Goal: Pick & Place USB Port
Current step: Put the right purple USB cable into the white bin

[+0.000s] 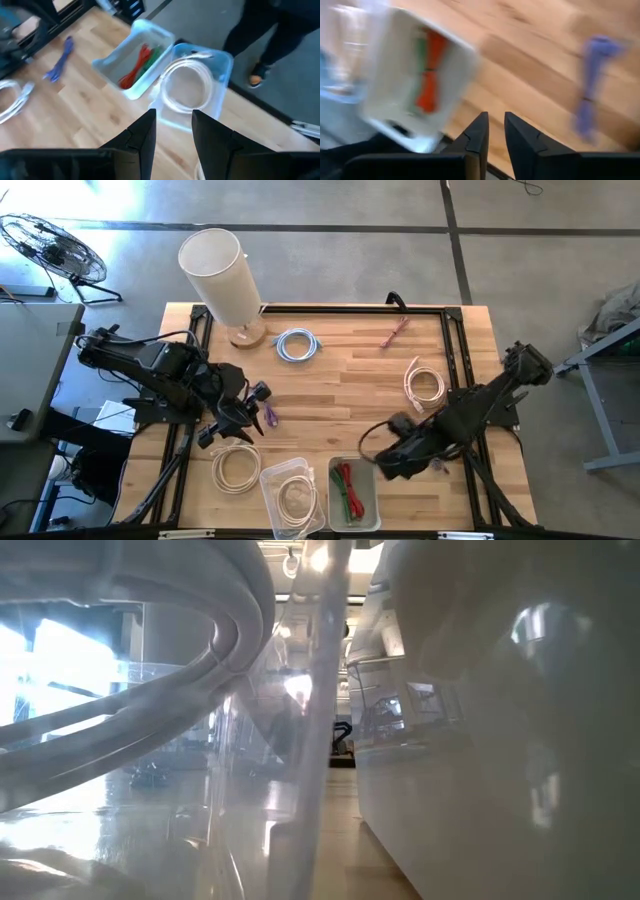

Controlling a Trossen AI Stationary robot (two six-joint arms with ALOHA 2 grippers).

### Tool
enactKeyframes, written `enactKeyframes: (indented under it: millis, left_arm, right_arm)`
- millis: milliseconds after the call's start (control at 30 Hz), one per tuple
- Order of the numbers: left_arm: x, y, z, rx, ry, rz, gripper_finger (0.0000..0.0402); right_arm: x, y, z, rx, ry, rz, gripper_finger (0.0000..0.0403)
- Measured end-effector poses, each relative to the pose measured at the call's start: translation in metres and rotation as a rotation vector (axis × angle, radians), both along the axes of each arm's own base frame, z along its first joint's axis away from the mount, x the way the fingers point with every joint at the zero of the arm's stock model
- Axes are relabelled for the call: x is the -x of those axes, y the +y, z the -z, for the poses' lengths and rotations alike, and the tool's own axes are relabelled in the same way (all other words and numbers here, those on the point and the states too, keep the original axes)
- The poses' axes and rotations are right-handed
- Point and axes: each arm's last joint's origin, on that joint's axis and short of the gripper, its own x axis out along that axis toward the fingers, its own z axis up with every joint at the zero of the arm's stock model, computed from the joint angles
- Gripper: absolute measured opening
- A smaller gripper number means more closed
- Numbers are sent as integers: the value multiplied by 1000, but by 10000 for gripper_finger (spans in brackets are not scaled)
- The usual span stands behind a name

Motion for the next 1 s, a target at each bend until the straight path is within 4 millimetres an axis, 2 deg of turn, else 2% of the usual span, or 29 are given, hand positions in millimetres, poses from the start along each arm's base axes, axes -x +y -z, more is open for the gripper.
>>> enactKeyframes:
  millis: [133, 333, 467, 600, 700, 800, 1000]
  left_arm:
    - [0, 2, 1, -42, 6, -79, 122]
    - [-1, 5, 2, -97, 1, -173, 122]
    - [-2, 8, 2, -151, -23, -240, 122]
    - [-3, 9, 2, -171, -36, -265, 122]
    - [-4, 9, 2, -181, -45, -281, 122]
    - [-6, 9, 1, -178, -62, -288, 122]
    - [-6, 8, 0, -170, -63, -286, 122]
  right_arm:
    - [23, -16, -7, 90, 138, 4, 42]
    - [30, -24, -8, 196, 180, -81, 45]
    - [30, -27, -7, 221, 187, -127, 72]
    - [31, -28, -6, 248, 200, -167, 120]
    - [33, -29, 7, 254, 257, -179, 161]
    - [38, -29, 32, 208, 357, -210, 194]
    - [37, -23, 82, 90, 350, -278, 222]
